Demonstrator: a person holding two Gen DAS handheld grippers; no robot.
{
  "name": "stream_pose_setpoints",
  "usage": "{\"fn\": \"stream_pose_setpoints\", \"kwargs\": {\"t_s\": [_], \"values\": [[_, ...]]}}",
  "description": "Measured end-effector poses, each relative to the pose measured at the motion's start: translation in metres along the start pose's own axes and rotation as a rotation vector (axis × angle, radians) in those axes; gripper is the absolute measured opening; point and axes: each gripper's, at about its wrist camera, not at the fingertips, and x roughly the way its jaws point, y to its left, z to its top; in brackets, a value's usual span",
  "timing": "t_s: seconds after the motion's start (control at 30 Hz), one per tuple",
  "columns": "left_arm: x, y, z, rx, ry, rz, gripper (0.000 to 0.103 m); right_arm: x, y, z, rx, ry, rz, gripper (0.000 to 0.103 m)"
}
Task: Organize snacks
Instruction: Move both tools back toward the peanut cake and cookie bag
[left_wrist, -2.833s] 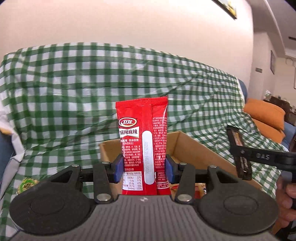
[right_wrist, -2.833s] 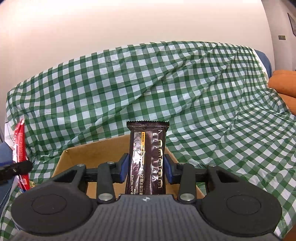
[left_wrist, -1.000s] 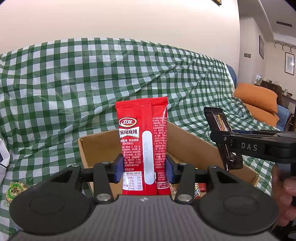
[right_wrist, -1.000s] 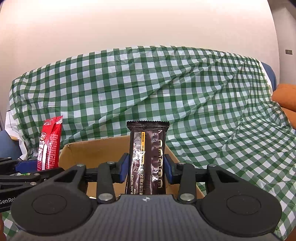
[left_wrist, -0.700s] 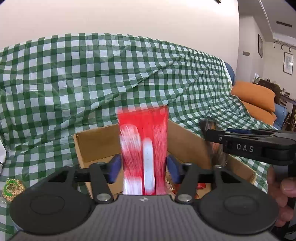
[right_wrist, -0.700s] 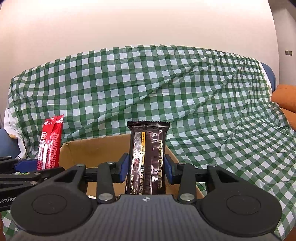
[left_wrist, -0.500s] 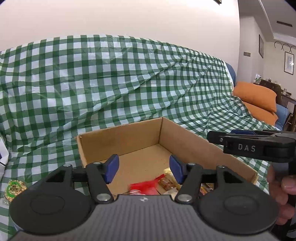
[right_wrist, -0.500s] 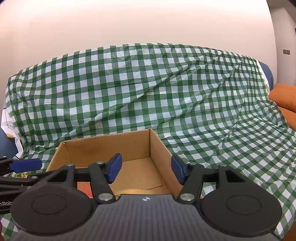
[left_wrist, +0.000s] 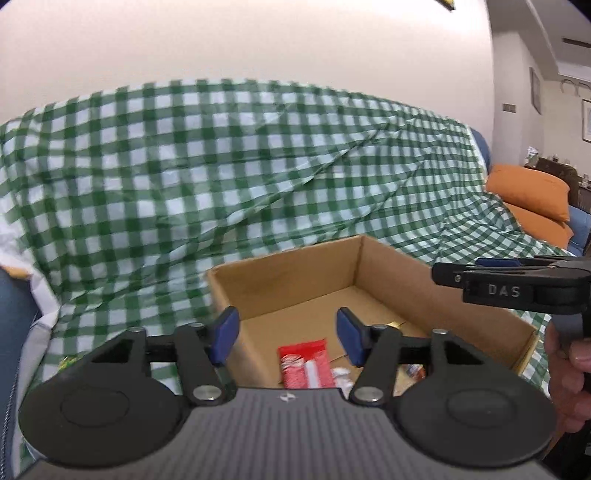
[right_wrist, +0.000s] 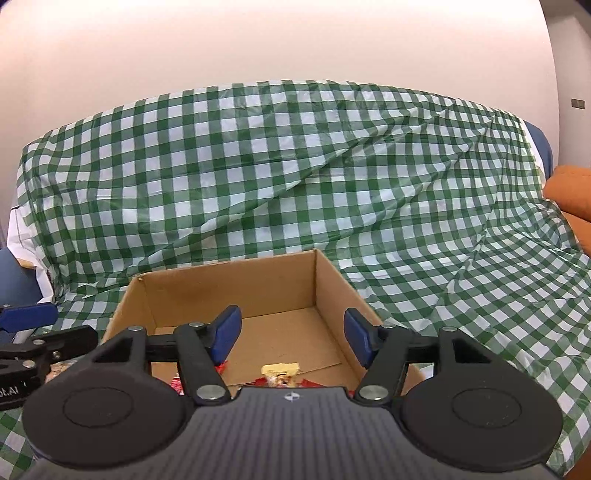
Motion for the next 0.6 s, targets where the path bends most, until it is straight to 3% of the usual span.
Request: {"fn": "stream_pose_setpoints", "kwargs": {"t_s": [0.03,0.1,0.17,0.33,0.4,0.5,0.6], "values": [[-0.001,0.007,0.0,-0.014,0.016,0.009,0.047,0.0,0.004,-0.001,-0.003,0.0,0.004,0.064],[-0.001,0.021,-0.002,-0.036,0.049,0.034,0.025,-0.001,0.012,-0.001,-0.012,0.0,0.021,0.064],[-0.001,0.033,-0.003,-0.049,0.073,0.067,0.018,-0.003,0.02,-0.002,-0.029,-0.011,0.04,0.063],[0.005,0.065,0.01,-0.075,0.144,0.098,0.017,-0.005,0.038,-0.002,-0.065,-0.031,0.097,0.06],[0.015,0.078,0.022,-0.047,0.169,0.141,0.017,-0.003,0.045,-0.003,-0.07,-0.026,0.118,0.051],[0.027,0.112,0.033,-0.108,0.151,0.185,0.017,-0.002,0.054,-0.005,-0.084,-0.027,0.144,0.048],[0.032,0.146,0.017,-0.148,0.127,0.233,0.018,-0.001,0.061,-0.006,-0.104,-0.03,0.162,0.048]]}}
